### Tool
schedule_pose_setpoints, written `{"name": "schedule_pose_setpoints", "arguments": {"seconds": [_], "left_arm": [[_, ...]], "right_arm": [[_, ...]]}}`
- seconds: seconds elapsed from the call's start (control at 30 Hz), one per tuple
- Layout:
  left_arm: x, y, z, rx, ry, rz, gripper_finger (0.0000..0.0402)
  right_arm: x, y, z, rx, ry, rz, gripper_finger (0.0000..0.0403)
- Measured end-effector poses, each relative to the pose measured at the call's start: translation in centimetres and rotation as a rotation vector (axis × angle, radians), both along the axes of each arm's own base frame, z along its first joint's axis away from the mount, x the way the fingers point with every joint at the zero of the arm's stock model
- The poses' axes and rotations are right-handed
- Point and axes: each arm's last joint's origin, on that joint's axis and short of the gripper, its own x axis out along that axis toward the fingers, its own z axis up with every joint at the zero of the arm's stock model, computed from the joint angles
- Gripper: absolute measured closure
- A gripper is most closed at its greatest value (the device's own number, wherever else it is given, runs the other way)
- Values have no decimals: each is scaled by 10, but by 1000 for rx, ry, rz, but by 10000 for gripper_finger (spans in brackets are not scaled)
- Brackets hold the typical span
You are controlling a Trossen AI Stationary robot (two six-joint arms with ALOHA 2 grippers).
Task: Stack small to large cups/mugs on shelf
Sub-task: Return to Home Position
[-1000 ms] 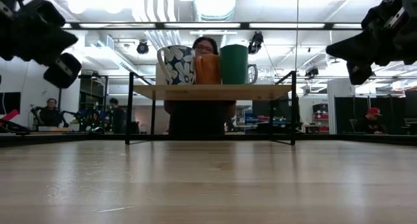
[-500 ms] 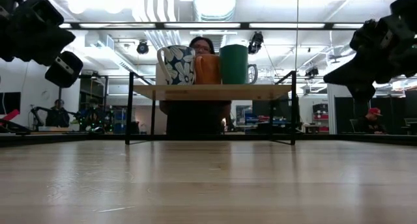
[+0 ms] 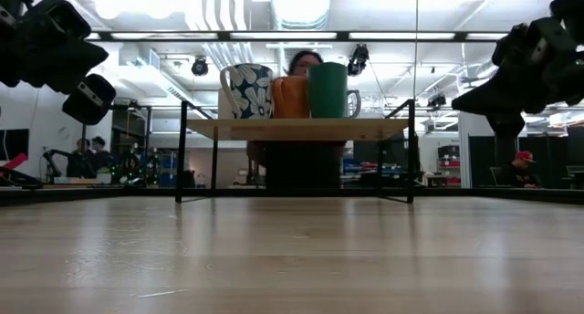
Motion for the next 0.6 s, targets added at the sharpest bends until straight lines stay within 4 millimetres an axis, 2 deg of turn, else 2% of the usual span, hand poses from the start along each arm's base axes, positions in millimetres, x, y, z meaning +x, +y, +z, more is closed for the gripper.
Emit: {"name": "schedule_pose_setpoints", "arguments": {"seconds": [0.23,0.37,0.47,0.6], "left_arm": [[-6,2,17,2,-83,8,402],[-8,2,24,82,-113,2,402],[-10,3,31,114,-125,4,402],[-12,3,30,121,-72,1,402]], "right_arm": [[-7,-1,12,-35,-128,6,394],[-13,-2,20,-69,-176,7,394],[-19,-2,26,-72,-121,6,394],[-28,-5,28,-42,36,-52,394]]}}
